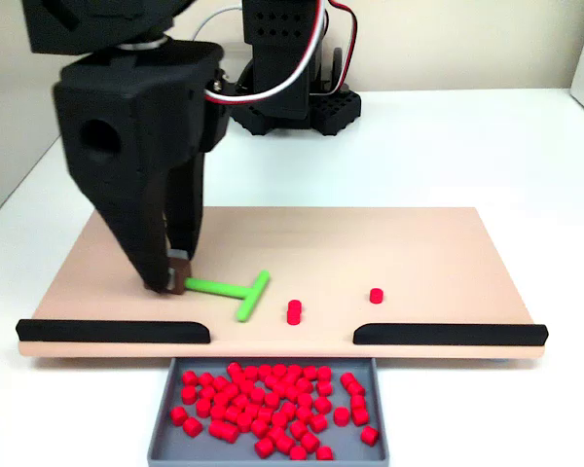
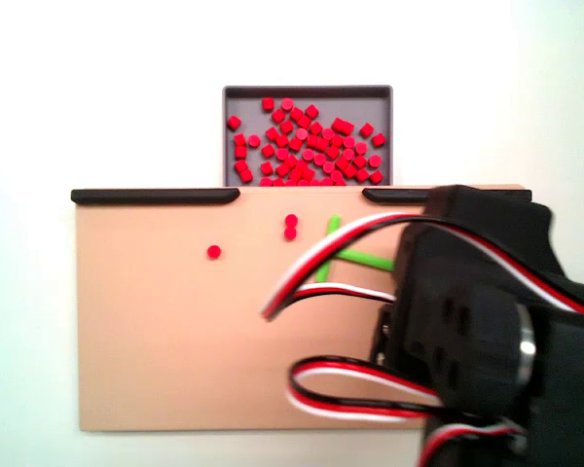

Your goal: Gather the right side granules

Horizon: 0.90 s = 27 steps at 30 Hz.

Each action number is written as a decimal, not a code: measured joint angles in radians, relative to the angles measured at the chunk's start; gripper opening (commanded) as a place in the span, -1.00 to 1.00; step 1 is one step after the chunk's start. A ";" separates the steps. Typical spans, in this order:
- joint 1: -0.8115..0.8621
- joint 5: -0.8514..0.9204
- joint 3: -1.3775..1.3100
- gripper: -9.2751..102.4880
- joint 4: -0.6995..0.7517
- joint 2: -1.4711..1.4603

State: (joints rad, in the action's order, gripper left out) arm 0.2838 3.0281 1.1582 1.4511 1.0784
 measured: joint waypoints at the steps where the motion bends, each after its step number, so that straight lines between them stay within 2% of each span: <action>1: 0.014 -0.040 0.000 -0.84 0.014 0.018; 7: 0.011 -0.295 0.020 -0.84 0.112 0.158; 21: -0.103 -1.290 0.396 -0.84 0.132 0.644; 27: -0.195 -1.536 0.479 -0.84 0.132 0.718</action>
State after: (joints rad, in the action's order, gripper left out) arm 0.0890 1.4926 1.6368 1.5831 1.7963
